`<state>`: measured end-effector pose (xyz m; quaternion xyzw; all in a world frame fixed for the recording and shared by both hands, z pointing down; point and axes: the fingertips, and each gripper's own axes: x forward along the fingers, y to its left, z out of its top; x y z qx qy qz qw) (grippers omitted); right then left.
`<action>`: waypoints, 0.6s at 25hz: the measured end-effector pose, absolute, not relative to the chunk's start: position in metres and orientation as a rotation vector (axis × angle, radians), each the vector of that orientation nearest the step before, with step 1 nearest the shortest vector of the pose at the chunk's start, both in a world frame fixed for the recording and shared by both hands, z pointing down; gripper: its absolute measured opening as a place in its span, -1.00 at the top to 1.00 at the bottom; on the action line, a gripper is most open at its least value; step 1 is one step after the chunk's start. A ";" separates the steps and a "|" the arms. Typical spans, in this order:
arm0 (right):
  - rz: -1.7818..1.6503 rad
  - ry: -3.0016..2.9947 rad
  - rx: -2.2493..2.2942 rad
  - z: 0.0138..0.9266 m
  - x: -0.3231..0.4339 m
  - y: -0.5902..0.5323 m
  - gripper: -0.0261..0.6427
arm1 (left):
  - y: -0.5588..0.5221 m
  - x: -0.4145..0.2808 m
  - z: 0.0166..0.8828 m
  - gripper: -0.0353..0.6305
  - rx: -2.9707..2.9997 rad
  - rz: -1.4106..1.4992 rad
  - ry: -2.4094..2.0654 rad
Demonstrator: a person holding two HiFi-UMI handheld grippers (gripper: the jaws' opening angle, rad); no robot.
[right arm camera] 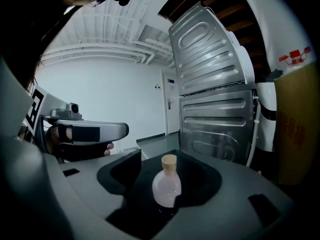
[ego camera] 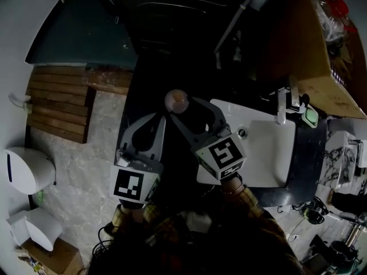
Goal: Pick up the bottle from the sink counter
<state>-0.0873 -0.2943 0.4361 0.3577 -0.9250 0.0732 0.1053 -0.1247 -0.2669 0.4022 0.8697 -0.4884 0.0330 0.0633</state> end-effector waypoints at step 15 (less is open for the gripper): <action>0.234 -2.743 1.045 0.477 -0.095 -0.325 0.25 | -0.269 -0.119 0.450 0.82 2.528 0.117 -1.453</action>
